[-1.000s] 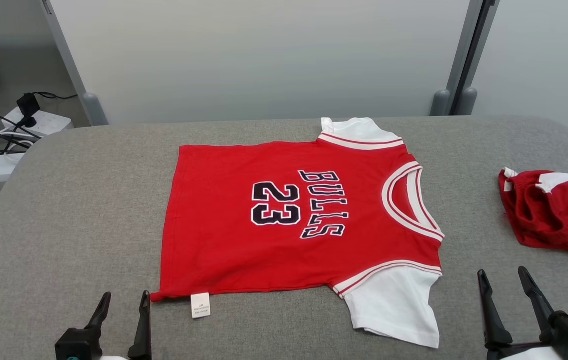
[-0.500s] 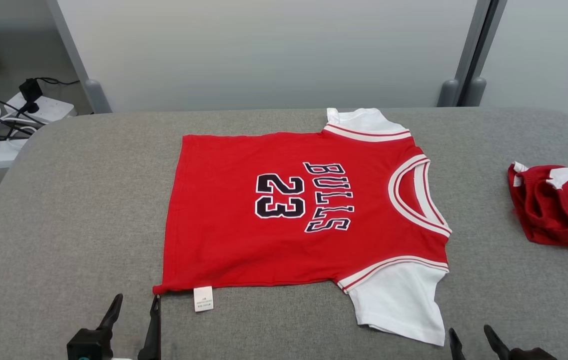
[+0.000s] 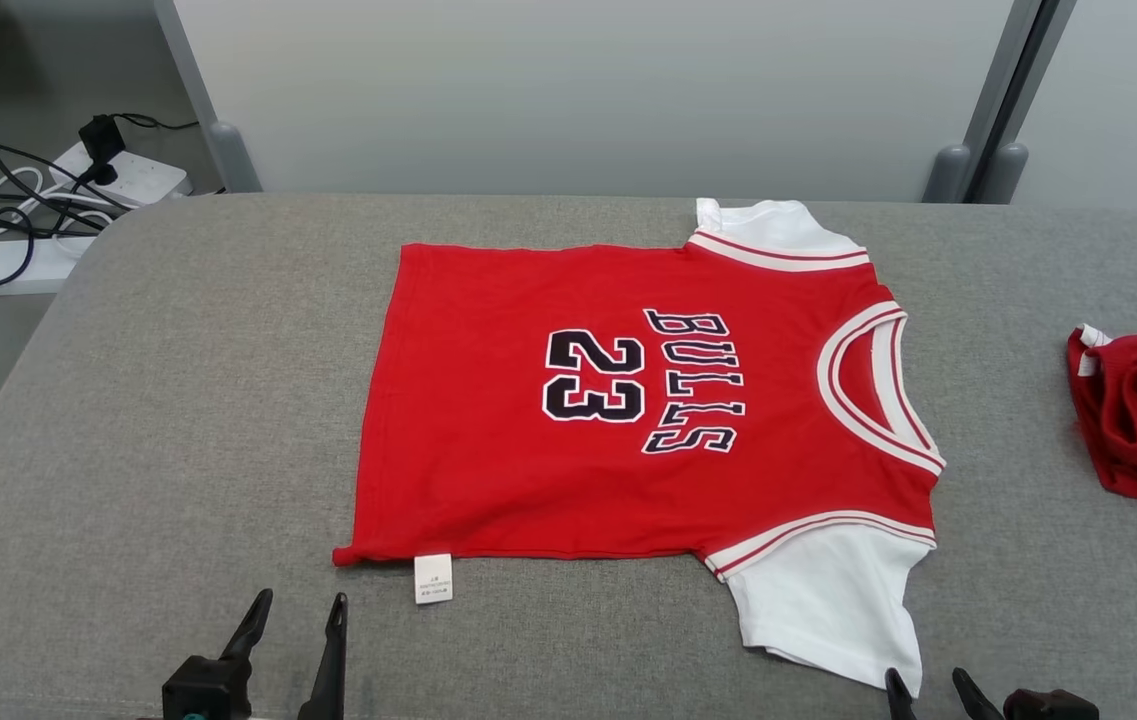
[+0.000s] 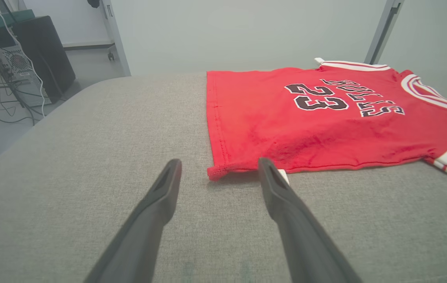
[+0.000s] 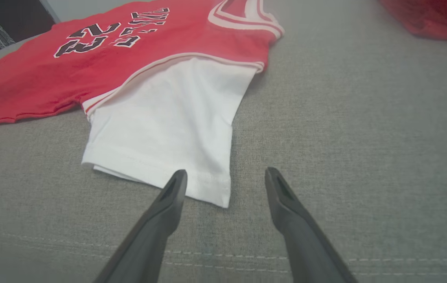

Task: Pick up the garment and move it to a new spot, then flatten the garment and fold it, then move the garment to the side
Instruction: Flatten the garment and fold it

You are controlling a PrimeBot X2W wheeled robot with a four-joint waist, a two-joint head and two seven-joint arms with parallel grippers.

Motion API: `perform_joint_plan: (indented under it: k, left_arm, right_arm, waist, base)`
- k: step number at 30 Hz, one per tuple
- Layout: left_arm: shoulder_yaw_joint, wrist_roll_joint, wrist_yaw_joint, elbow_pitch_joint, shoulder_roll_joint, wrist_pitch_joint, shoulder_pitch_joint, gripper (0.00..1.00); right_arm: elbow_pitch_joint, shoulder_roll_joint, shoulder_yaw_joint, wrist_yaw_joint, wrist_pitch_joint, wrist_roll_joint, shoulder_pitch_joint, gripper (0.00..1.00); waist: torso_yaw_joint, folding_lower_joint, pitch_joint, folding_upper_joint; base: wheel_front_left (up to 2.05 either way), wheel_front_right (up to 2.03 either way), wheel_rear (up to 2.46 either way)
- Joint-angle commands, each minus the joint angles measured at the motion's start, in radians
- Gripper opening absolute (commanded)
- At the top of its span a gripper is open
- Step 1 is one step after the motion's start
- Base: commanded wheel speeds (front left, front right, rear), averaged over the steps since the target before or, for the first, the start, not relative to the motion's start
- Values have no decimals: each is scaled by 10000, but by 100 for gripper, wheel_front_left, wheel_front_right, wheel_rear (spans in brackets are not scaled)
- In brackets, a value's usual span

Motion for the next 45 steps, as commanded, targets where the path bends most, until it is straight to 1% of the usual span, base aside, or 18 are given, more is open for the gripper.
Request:
perform_joint_plan:
  k: [1,3,9,12,14,18,19,21,22,23,24,25,26,29,33,37,41,45]
  left_arm:
    - [260,62,-20,-223,50,-61,-495,100]
    - [243,52,-17,-226,50,-61,-498,100]
    - [229,34,-28,-249,49,-61,-524,100]
    - [184,2,-30,-255,49,-61,-598,100]
    - [135,-17,-30,-260,49,-61,-655,100]
    - [56,-48,-3,-288,49,-61,-751,100]
    - [40,-50,6,-294,49,-61,-771,100]
    - [31,-42,18,-302,49,-61,-813,100]
    - [24,-33,21,-307,49,-61,-831,100]
    - [18,-31,23,-312,49,-61,-848,100]
    - [12,-27,23,-314,49,-61,-864,100]
    - [7,-27,22,-318,49,-61,-879,100]
    - [-2,-26,21,-324,49,-61,-898,100]
    - [-39,-60,32,-345,49,-61,-954,100]
    - [-83,-473,-45,-236,49,-61,-1103,100]
    - [-173,-522,4,130,49,-61,-1391,100]
    - [-587,74,3,858,172,-61,-1783,100]
    - [-1025,649,-14,1644,495,-61,-2229,100]
  right_arm:
    - [-97,-104,318,42,-135,99,-394,100]
    - [-15,-103,401,42,-135,323,-420,100]
    - [119,-102,531,42,-135,507,-506,100]
    - [280,-102,542,42,-135,618,-568,98]
    - [311,-102,552,42,-135,728,-614,93]
    - [265,-102,623,42,-135,868,-717,90]
    - [266,-101,626,42,-135,911,-743,87]
    - [303,-101,660,42,-135,974,-785,80]
    - [334,-101,684,42,-135,1031,-805,73]
    - [360,-101,711,42,-135,1044,-829,49]
    - [374,-101,723,42,-135,1035,-850,38]
    - [390,-101,722,42,-135,1039,-864,21]
    - [410,-101,728,42,-135,1046,-874,0]
    - [397,-101,759,42,-135,1083,-882,0]
    - [368,-105,857,42,-136,1063,-826,0]
    - [445,-215,1018,42,-136,1065,-704,0]
    - [524,-331,1202,42,-136,1173,-670,0]
    - [531,-386,1338,42,-136,1266,-792,0]
  waist:
    - [45,0,30,0]
    - [78,0,62,0]
    - [129,0,180,0]
    - [154,0,264,0]
    - [178,0,318,0]
    - [205,0,457,0]
    - [209,0,489,0]
    - [219,0,552,0]
    - [226,0,578,0]
    - [233,0,606,0]
    - [238,0,629,0]
    - [240,0,653,0]
    - [241,0,670,0]
    - [233,0,702,0]
    - [189,0,741,0]
    - [119,0,800,0]
    - [-15,0,875,0]
    - [-196,0,993,0]
  base:
    - [0,0,0]
    - [0,0,0]
    - [0,0,0]
    - [0,0,0]
    - [0,0,0]
    - [0,0,0]
    - [0,0,0]
    - [0,0,0]
    - [0,0,0]
    - [0,0,0]
    - [0,0,0]
    - [0,0,0]
    - [0,0,0]
    - [0,0,0]
    - [0,0,0]
    - [0,0,0]
    - [0,0,0]
    - [0,0,0]
